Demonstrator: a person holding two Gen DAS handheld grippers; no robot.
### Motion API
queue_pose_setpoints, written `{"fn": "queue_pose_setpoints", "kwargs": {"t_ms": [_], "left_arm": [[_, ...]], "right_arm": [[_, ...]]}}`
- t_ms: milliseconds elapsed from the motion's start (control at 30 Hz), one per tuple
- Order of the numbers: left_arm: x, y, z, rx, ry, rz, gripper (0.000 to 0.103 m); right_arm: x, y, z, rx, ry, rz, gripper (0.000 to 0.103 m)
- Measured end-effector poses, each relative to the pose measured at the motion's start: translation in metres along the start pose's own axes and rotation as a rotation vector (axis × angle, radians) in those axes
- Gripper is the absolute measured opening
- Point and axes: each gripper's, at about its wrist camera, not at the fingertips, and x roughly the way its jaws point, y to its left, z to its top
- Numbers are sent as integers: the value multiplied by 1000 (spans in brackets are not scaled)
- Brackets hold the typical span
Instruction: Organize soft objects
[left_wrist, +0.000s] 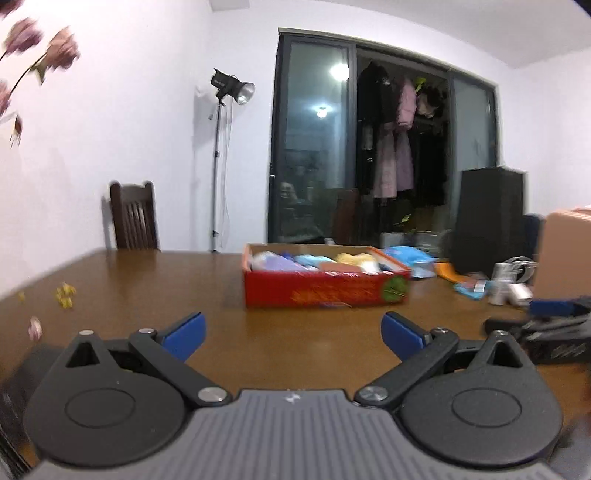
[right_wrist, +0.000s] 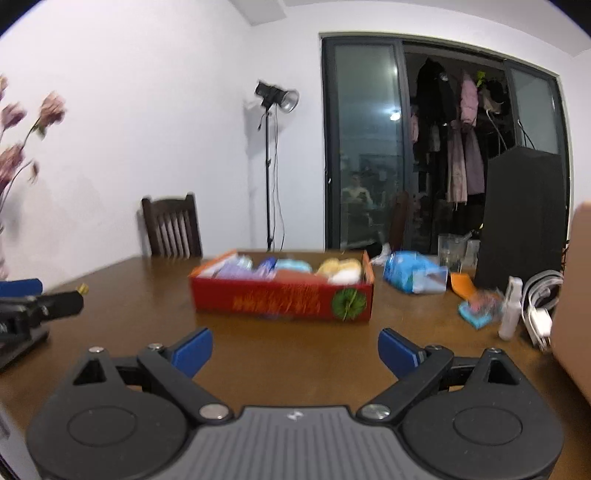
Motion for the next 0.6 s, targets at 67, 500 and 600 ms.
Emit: {"fn": "queue_pose_setpoints", "kwargs": {"t_ms": [67, 500, 600], "left_arm": [[-27, -1, -14, -11, -21, 27, 103], [-55, -2, -36, -67, 5, 35, 103], [-53, -2, -36, -66, 14, 35, 103]], "right_arm": [[-23, 13, -17, -24, 22, -4, 97], [-89, 33, -56, 87, -60, 34, 98], [-83, 32, -55, 91, -36, 26, 98]]}}
